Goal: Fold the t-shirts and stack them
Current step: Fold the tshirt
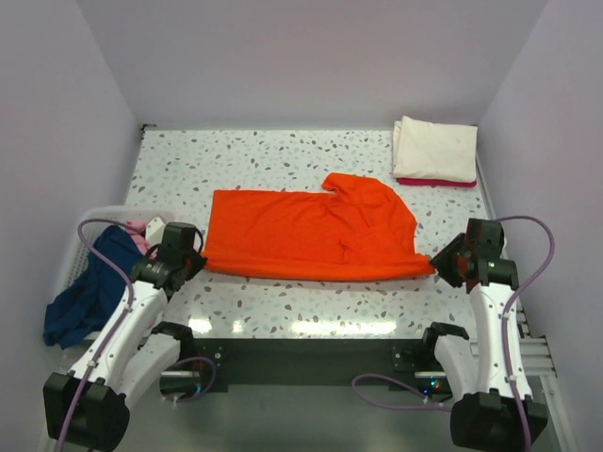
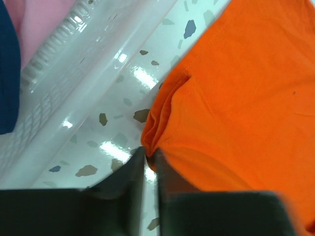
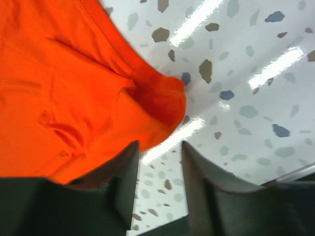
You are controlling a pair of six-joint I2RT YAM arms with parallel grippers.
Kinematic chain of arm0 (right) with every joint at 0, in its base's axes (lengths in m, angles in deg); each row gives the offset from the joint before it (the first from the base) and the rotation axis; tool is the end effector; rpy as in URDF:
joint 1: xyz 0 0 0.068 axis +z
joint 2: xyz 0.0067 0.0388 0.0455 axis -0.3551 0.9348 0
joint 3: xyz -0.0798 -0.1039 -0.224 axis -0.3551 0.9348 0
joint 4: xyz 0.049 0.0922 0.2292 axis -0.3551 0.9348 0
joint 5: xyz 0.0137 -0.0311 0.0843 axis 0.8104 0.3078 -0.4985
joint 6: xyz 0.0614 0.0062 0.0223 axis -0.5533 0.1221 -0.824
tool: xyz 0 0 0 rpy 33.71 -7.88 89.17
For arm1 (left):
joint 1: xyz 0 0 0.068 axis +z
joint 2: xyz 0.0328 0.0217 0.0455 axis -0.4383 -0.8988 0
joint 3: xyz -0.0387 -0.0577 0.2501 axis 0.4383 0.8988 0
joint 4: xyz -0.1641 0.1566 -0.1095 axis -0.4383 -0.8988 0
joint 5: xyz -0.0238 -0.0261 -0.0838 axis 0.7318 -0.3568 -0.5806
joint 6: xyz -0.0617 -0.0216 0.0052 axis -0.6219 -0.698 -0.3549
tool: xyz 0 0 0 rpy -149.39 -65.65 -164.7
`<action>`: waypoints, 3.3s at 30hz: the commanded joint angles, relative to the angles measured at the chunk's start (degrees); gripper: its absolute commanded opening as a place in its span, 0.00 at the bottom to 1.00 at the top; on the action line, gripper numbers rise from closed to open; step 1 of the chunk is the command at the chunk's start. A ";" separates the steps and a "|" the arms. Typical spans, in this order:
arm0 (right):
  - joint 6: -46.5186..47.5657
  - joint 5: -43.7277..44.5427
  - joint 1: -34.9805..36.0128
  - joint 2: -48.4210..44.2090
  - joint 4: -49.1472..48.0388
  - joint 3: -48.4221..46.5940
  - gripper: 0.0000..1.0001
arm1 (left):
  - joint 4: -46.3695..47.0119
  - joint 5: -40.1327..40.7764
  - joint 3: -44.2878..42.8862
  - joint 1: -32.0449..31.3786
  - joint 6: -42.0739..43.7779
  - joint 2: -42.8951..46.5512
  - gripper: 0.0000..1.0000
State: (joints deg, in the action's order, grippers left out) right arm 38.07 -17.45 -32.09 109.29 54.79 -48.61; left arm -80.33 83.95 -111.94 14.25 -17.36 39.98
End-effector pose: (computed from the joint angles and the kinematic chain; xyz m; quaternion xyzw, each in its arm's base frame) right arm 0.1519 -0.0310 0.2332 0.3963 0.8685 0.0624 0.2910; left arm 0.1666 -0.0168 0.1949 -0.4021 0.8477 -0.0344 0.3444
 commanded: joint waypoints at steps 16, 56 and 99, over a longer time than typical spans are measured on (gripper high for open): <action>5.30 -10.86 2.05 13.79 -18.91 -11.06 0.86 | 10.99 -0.54 -18.67 -0.29 12.98 -14.26 0.76; 26.75 -0.82 17.18 82.74 -30.44 -63.11 0.52 | 13.21 7.98 -59.64 -0.12 27.77 -75.72 0.51; 26.57 -8.12 17.53 81.69 -29.90 -58.02 0.51 | 10.93 6.14 -60.08 -0.12 26.63 -75.89 0.36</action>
State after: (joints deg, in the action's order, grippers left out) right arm 64.60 -24.14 -14.76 194.10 24.22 -108.26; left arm -70.12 90.33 -170.51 14.20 10.16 -34.99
